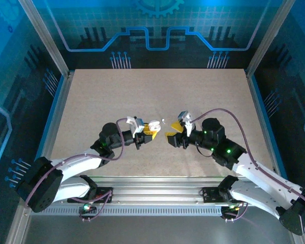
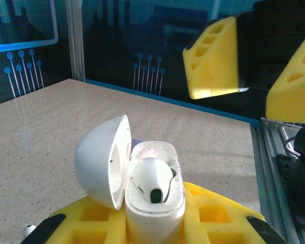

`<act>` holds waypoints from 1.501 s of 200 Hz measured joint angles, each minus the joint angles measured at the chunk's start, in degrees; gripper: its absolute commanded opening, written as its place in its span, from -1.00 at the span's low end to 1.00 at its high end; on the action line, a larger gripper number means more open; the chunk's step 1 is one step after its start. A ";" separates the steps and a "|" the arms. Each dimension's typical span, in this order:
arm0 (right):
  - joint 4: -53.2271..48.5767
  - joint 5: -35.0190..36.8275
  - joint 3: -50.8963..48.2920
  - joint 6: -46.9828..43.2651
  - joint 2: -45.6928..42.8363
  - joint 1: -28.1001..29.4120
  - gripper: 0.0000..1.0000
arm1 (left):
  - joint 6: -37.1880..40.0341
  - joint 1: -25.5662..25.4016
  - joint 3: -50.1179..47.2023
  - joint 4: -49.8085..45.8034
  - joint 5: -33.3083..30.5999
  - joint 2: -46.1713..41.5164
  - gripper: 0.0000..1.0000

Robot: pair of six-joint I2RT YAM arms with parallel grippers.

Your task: Insert the wireless bluetooth earbuds into the charging case

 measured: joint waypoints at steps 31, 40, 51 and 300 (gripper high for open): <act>-0.96 -3.41 0.94 1.09 3.19 -4.63 0.08 | 0.57 0.00 0.00 -3.04 -0.35 -1.62 -0.61; -2.08 -4.31 2.08 1.36 5.07 -5.73 0.08 | 0.61 0.00 0.00 -4.26 -0.90 -2.23 -0.61; -4.07 -4.94 4.13 1.70 7.76 -6.58 0.07 | 0.61 0.00 0.00 -6.08 -2.25 -3.17 -0.61; -54.95 12.22 70.07 -1.51 77.94 -9.16 -0.28 | -1.14 0.00 -2.34 -39.10 -32.15 -21.57 -0.63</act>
